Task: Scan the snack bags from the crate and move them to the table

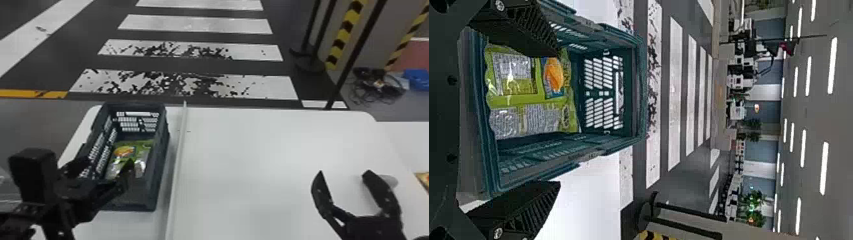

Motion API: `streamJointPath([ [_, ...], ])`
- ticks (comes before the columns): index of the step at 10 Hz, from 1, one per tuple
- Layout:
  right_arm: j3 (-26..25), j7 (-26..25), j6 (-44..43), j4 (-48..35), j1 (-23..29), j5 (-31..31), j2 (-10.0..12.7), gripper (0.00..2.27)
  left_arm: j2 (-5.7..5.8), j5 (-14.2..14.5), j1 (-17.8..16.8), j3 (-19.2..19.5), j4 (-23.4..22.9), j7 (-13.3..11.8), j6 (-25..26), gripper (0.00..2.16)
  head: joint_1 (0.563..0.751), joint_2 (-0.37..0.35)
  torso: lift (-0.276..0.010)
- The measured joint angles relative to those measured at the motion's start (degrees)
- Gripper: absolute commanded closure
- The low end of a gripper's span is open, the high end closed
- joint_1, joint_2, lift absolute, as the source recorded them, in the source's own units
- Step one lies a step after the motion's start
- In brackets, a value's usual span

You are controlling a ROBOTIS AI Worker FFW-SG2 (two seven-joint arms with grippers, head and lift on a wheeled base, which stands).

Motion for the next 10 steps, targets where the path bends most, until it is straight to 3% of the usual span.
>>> streamJointPath([
  [4, 0.29, 0.08, -1.40, -0.23, 0.41, -0.52, -1.63, 0.09, -0.15, 2.23, -10.96, 1.33, 2.17, 2.48, 9.90, 0.08, 0.695, 0.029, -0.095],
  [7, 0.06, 0.08, -2.43, -0.59, 1.12, -0.61, -2.13, 0.09, -0.14, 3.20, -21.39, 0.81, 9.46, 3.69, 17.52, 0.09, 0.695, 0.043, -0.095],
  [10, -0.25, 0.08, -2.61, -0.78, 1.11, -1.58, -2.74, 0.09, -0.21, 2.86, -28.35, -1.56, 15.45, 4.78, 22.04, 0.09, 0.695, 0.031, -0.095],
])
